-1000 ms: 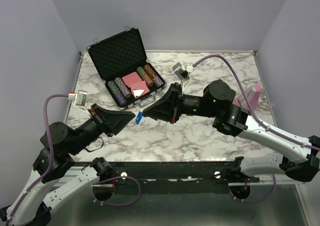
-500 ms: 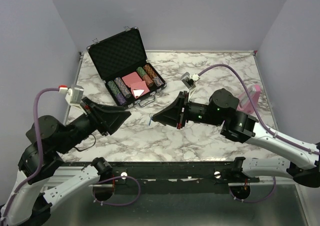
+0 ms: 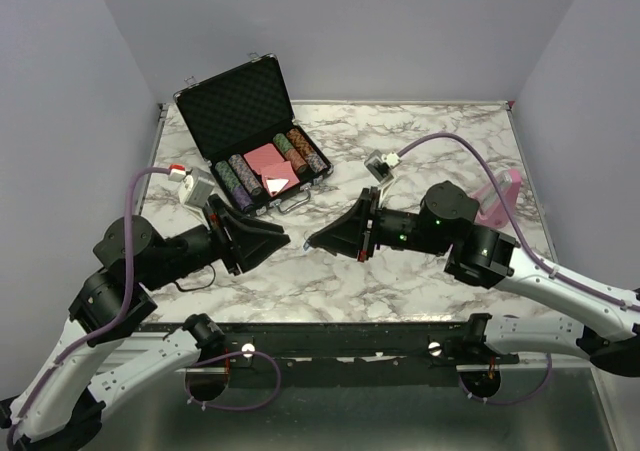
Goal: Remove the keys from the keyring
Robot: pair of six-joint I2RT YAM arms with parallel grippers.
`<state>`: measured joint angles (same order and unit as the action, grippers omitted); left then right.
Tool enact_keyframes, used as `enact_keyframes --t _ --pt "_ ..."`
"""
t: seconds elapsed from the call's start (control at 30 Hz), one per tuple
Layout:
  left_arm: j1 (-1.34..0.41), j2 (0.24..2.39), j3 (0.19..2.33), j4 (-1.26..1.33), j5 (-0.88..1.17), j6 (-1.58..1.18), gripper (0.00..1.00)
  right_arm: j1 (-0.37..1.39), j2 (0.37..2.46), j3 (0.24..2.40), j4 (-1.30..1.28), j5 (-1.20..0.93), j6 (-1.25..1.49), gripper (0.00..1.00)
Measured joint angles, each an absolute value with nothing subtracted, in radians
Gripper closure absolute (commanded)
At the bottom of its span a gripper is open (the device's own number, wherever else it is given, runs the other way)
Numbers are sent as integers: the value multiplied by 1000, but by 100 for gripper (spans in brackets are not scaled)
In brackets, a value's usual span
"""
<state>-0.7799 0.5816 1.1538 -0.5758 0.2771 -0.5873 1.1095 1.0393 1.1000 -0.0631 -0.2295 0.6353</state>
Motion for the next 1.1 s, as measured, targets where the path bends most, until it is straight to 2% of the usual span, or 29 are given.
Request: enact_keyframes --t 0.37,0.43,0.57,0.8,0.9,1.1 --pt "-780 580 1093 -389 432 -638 66 1110 1124 1195 -76 -361 619 99" --pt "-780 580 1093 -389 435 -638 65 1110 1131 1197 -76 -379 619 99" --pt "-780 581 1100 -403 433 -631 58 1110 1143 1205 -76 -404 619 99" --pt "-780 581 1132 -453 405 -609 59 1110 1143 1210 -69 -421 619 99" --pt "-780 582 1132 -462 396 -609 62 1110 1143 1211 -64 -421 619 99" --pt "-780 587 1132 -468 393 -599 76 1110 1154 1224 -42 -435 620 99"
